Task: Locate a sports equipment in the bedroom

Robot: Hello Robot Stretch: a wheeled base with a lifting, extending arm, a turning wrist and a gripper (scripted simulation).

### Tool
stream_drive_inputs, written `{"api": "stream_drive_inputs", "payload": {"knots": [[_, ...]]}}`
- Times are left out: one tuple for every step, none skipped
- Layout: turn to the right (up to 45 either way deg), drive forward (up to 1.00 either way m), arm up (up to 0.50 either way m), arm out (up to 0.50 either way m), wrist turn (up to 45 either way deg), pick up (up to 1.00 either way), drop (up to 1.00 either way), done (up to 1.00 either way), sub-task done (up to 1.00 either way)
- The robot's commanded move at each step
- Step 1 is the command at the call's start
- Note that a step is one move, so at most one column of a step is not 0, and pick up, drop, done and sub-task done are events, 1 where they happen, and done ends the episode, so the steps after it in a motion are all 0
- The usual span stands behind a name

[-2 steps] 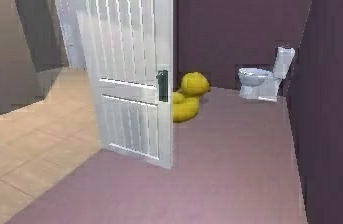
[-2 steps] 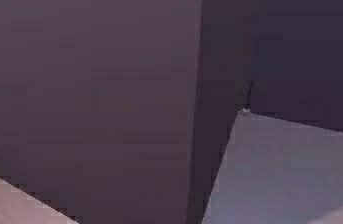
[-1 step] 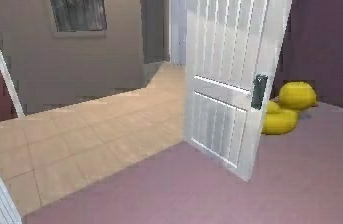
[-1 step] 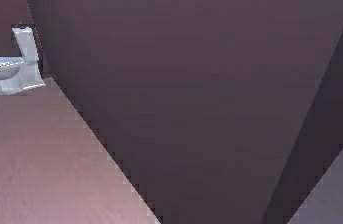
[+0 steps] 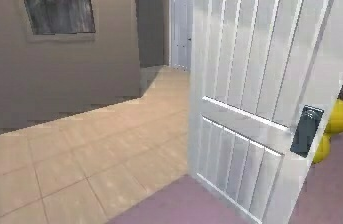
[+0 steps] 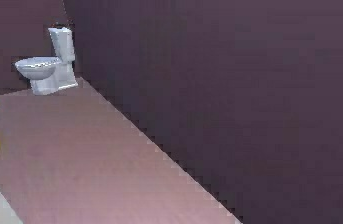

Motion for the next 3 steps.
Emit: {"api": "stream_drive_inputs", "payload": {"knots": [[-36.0,0.00,0.00,0.00,0.0,0.00,0.00,0.00,0.00],[0.0,0.50,0.00,0.00,0.0,0.00,0.00,0.00,0.00],[-3.0,0.00,0.00,0.00,0.0,0.00,0.00,0.00,0.00]]}}
